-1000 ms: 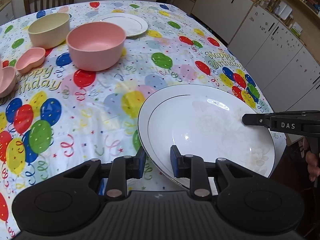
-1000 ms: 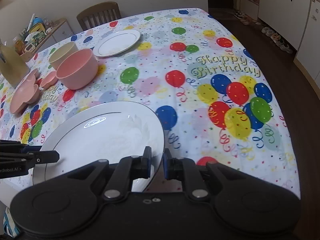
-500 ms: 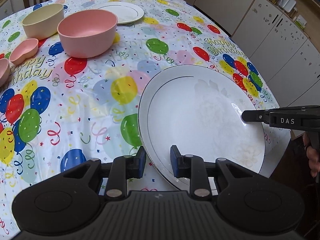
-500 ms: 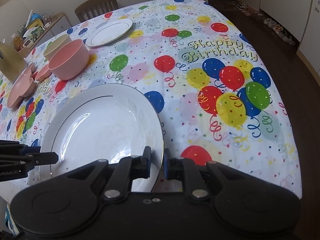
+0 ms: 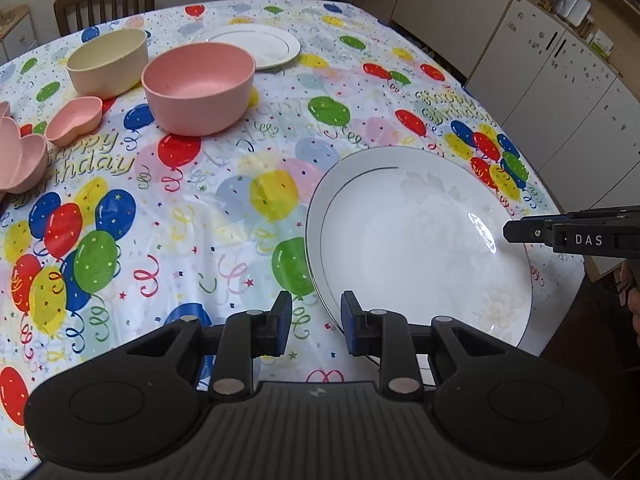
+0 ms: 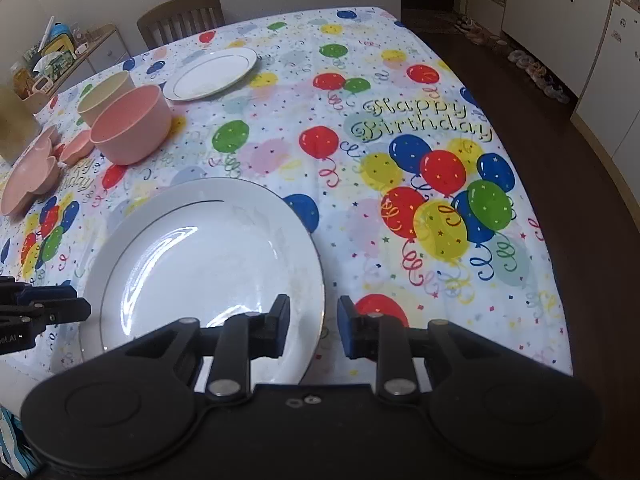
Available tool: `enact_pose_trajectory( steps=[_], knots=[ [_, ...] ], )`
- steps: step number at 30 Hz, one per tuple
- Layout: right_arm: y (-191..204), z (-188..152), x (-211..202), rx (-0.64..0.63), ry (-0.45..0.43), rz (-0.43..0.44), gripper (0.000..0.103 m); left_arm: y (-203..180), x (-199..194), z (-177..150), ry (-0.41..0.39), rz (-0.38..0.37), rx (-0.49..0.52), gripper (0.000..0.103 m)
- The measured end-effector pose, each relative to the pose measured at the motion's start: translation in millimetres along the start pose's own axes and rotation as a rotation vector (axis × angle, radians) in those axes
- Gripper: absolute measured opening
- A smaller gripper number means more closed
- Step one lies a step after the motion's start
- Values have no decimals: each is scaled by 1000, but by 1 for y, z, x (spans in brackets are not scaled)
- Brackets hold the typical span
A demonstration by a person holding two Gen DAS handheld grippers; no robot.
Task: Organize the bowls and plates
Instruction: 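Lift the large white plate with both grippers toward the small white plate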
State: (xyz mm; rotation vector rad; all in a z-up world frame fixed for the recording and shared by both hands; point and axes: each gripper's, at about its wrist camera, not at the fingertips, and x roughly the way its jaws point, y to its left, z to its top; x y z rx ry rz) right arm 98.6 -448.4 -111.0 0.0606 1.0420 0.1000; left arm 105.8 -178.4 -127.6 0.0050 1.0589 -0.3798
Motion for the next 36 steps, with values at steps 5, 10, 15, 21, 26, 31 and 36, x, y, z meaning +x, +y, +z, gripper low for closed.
enact_pose_trajectory(
  steps=[5, 10, 15, 21, 26, 31, 36],
  knots=[
    [15, 4, -20, -10, -42, 0, 33, 4, -20, 5, -47, -6, 15, 25],
    [35, 12, -43, -26, -92, 1, 44, 7, -43, 12, -112, -20, 28, 26],
    [58, 22, -63, -57, -148, 4, 58, 14, -67, 20, -188, -17, 27, 53],
    [83, 34, -78, -90, -192, 2, 74, 23, -93, 30, -278, 0, 38, 65],
    [99, 47, -87, -99, -232, -12, 87, 32, -109, 40, -333, 17, 43, 77],
    [113, 59, -89, -114, -260, -24, 99, 41, -119, 51, -365, 36, 47, 80],
    [121, 78, -85, -121, -274, -14, 103, 53, -121, 65, -376, 55, 21, 82]
  ],
)
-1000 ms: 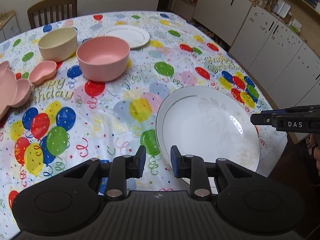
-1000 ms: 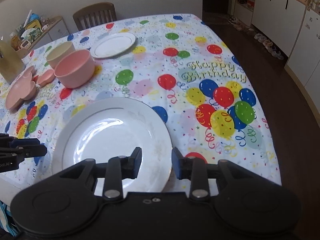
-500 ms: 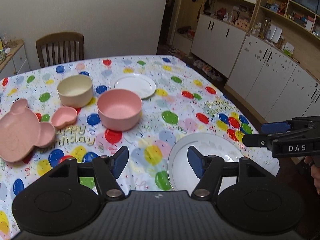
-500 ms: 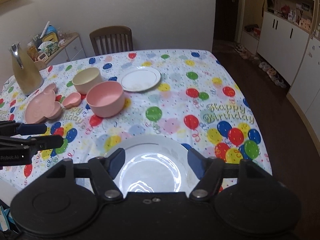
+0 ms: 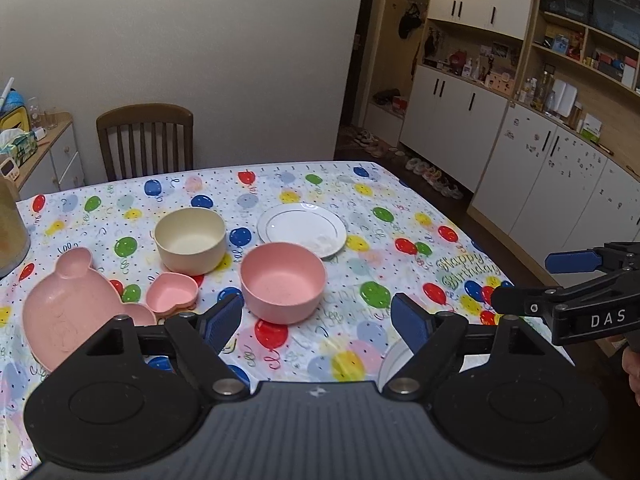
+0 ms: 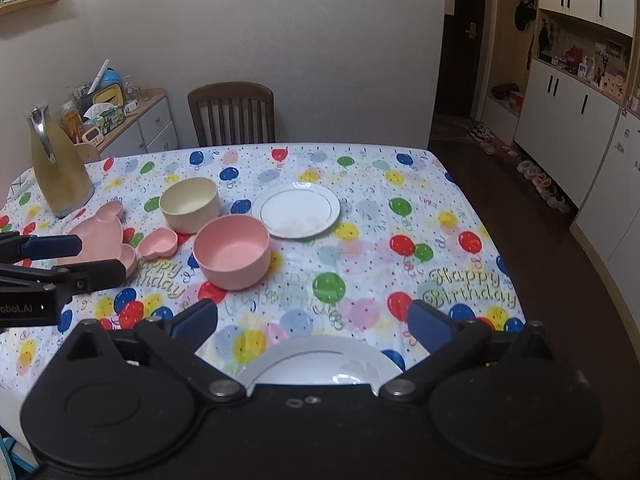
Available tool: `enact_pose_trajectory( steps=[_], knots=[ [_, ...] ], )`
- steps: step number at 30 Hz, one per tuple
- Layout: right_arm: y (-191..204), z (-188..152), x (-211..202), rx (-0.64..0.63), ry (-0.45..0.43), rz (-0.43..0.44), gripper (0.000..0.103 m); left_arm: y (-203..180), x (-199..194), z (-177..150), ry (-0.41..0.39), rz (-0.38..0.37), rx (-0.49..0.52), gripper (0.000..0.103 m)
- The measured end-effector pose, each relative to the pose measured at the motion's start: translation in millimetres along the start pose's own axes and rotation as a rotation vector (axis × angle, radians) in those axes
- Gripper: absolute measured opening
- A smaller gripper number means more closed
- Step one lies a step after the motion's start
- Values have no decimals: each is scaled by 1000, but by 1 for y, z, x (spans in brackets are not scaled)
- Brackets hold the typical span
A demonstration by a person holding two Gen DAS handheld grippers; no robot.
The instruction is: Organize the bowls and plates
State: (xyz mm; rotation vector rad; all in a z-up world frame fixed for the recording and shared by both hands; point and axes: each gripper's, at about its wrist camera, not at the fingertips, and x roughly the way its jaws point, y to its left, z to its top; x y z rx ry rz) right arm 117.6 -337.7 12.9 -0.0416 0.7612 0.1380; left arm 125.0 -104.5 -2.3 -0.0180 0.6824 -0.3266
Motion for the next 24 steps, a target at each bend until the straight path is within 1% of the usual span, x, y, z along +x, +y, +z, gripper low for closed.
enact_pose_trajectory(
  steps=[6, 11, 13, 18, 21, 24],
  knots=[
    [-1, 28, 28, -12, 14, 33, 103, 11, 21, 19, 5, 36, -9, 82],
    [-6, 63, 60, -45, 31, 42, 103, 27, 50, 47, 42, 56, -43, 82],
    [-9, 78, 75, -51, 40, 40, 103, 32, 64, 59, 47, 80, -47, 82],
    [-24, 110, 116, -46, 70, 44, 103, 42, 107, 86, 100, 58, -75, 82],
    [-33, 125, 143, -23, 100, 56, 102, 45, 133, 102, 120, 49, -74, 82],
    [-40, 135, 170, -11, 137, 72, 101, 51, 159, 116, 149, 27, -106, 82]
  ],
)
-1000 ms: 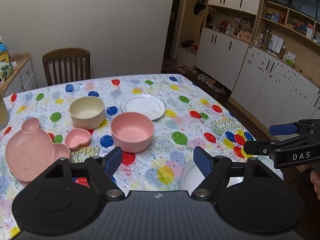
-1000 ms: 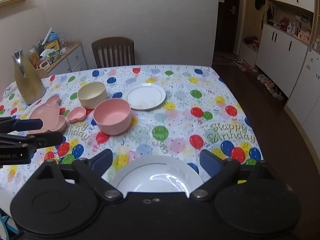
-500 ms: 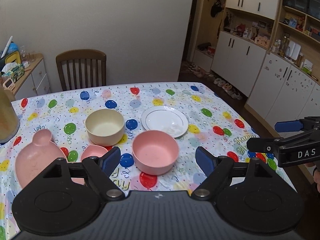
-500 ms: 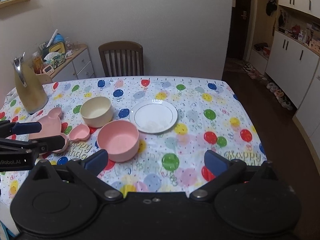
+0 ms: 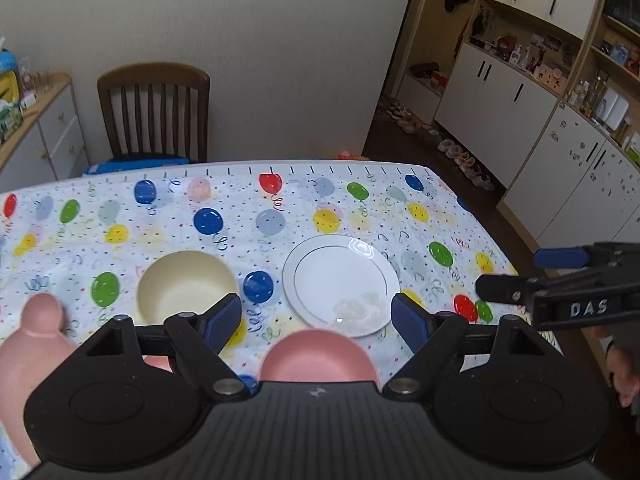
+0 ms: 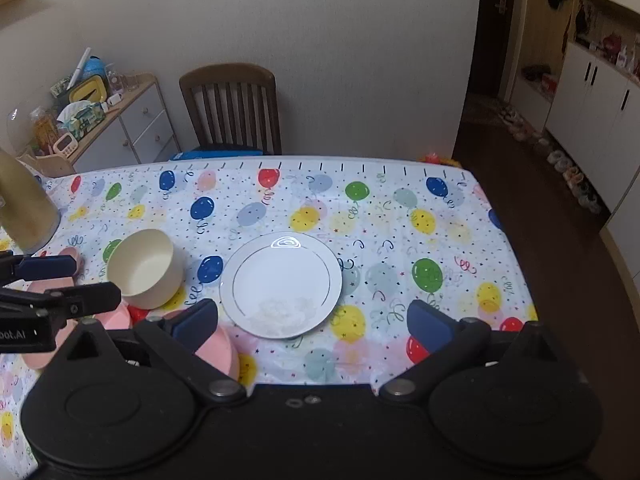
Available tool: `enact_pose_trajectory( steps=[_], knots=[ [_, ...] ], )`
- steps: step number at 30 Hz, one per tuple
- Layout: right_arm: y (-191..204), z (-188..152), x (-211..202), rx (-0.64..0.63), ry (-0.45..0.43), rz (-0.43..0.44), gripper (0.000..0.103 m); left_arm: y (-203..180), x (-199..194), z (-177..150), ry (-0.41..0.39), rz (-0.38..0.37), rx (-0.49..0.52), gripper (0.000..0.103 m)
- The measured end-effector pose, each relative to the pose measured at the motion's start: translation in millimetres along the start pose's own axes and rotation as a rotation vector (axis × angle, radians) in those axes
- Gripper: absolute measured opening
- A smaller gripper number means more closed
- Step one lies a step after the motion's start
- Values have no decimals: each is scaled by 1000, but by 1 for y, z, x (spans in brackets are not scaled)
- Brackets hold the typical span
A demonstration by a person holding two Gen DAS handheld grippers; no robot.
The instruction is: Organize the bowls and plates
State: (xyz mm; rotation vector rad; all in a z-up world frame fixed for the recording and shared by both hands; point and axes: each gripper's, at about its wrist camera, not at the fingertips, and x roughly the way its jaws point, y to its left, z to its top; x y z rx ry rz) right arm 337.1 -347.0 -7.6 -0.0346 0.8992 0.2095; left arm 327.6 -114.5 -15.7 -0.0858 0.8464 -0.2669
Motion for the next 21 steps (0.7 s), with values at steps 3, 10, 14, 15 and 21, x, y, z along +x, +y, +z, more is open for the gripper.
enact_pose_trajectory(
  steps=[3, 10, 14, 15, 21],
  knots=[
    [-9, 9, 23, 24, 31, 4, 100, 4, 23, 13, 27, 4, -18, 82],
    [-33, 20, 85, 114, 132, 44, 86, 19, 81, 27, 113, -2, -96, 82],
    [-45, 21, 111, 143, 170, 63, 81, 25, 110, 28, 157, -1, -137, 82],
    [-47, 21, 117, 149, 178, 70, 78, 25, 116, 28, 166, -1, -142, 82],
    [-58, 21, 144, 179, 205, 105, 69, 30, 144, 27, 194, -4, -188, 81]
  ],
)
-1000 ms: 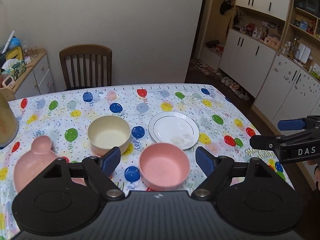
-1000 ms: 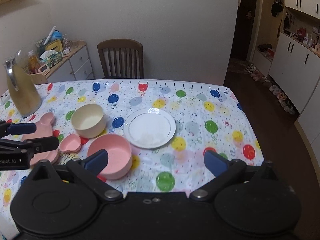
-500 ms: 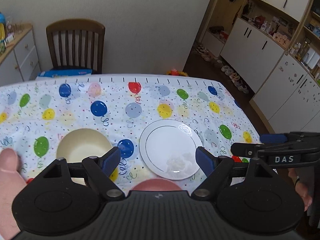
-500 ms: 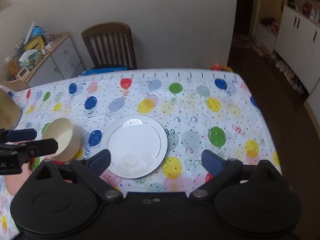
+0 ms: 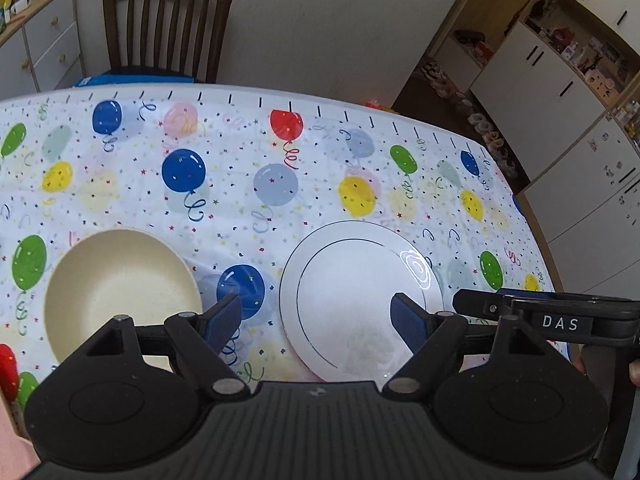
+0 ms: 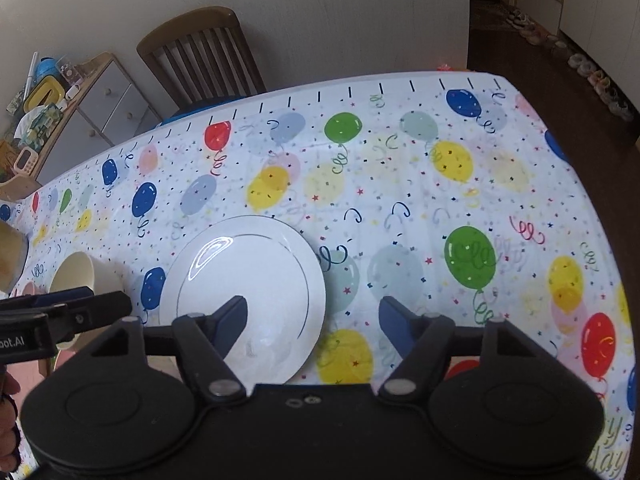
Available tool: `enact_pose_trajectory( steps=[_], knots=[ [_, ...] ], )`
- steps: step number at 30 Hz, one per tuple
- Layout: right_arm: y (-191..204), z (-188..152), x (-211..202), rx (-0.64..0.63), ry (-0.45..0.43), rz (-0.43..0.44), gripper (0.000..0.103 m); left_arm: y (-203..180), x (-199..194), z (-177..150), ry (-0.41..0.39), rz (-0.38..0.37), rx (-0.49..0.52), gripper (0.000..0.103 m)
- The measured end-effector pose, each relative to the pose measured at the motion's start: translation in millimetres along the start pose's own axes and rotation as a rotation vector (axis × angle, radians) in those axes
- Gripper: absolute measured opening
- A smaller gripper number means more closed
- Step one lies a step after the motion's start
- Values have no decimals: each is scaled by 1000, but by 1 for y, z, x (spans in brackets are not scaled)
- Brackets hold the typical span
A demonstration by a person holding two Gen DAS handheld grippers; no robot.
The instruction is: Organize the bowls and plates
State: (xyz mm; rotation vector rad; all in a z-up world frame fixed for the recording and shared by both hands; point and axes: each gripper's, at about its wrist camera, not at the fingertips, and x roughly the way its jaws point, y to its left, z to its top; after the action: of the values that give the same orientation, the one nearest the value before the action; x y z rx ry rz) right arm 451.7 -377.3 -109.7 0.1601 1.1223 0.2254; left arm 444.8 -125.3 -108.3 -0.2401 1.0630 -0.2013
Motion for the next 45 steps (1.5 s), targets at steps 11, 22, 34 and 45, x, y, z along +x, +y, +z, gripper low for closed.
enact_pose_trajectory(
  steps=[11, 22, 34, 45],
  knots=[
    [-10, 2, 31, 42, 45, 50, 44, 6, 34, 1, 58, 15, -36, 53],
    [-14, -1, 41, 49, 69, 95, 21, 16, 45, -3, 71, -6, -92, 29],
    [-20, -5, 44, 51, 82, 105, 11, 23, 48, -4, 66, 0, -100, 16],
    [-39, -11, 34, 57, 80, 115, 7, 17, 53, -7, 95, -50, -74, 14]
  ],
)
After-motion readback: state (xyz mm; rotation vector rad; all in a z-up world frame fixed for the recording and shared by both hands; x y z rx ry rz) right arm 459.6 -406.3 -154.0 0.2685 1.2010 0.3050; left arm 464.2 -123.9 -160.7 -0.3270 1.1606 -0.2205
